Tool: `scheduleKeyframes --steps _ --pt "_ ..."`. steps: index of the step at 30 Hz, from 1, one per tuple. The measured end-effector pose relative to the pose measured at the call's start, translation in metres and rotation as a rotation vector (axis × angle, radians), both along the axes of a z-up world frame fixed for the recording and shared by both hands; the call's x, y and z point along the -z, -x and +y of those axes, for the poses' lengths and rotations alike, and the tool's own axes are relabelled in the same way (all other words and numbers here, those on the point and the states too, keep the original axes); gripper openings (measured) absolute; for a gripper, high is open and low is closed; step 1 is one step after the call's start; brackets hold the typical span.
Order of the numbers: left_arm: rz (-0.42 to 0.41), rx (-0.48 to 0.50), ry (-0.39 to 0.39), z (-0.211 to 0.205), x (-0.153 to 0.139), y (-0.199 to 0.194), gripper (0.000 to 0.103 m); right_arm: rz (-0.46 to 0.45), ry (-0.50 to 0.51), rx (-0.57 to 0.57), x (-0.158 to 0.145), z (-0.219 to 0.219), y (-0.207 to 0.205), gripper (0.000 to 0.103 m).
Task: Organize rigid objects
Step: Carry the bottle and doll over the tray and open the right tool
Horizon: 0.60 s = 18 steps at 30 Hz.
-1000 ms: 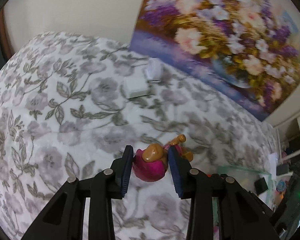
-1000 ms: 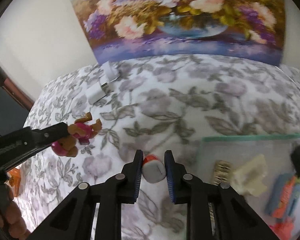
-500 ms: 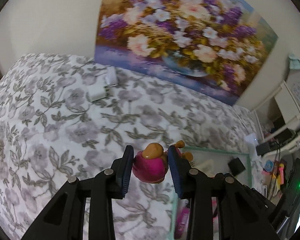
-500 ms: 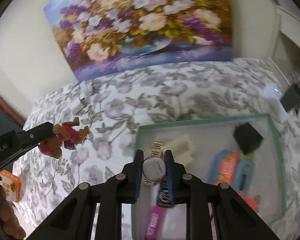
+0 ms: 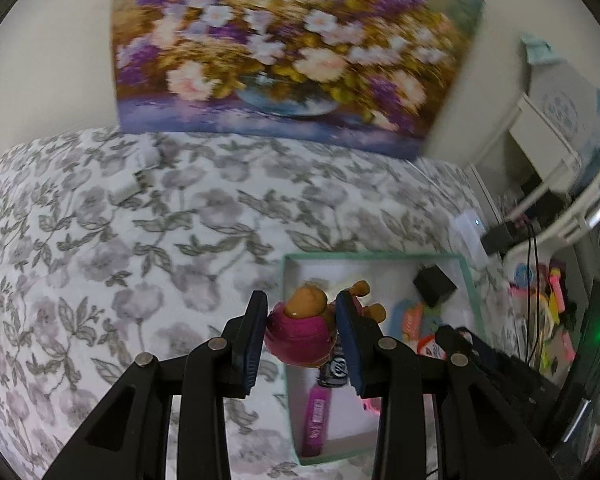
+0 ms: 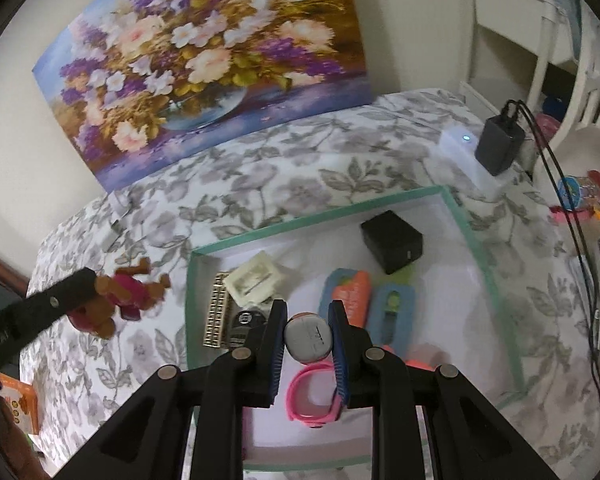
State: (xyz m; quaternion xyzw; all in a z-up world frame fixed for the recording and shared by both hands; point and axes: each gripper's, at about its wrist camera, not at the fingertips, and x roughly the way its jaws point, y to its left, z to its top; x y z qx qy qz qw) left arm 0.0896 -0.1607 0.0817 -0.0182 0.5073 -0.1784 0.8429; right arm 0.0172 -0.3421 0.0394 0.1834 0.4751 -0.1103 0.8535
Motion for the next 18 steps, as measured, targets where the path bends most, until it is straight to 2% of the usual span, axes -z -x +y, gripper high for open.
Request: scheduleKeyframes --steps 8,15,18 --pt "0.052 0.104 -0.047 -0.045 0.024 0.013 0.037 0.028 -0.017 0.004 0.011 -0.007 -0.001 0.023" --pt "0.109 0.130 -0.109 -0.061 0.051 0.015 0.037 0.066 -0.059 0.023 0.026 -0.017 0.000 0.023" --pt "0.123 0.129 -0.105 -0.062 0.054 0.015 0.037 0.057 -0.071 0.028 0.025 -0.019 0.002 0.023"
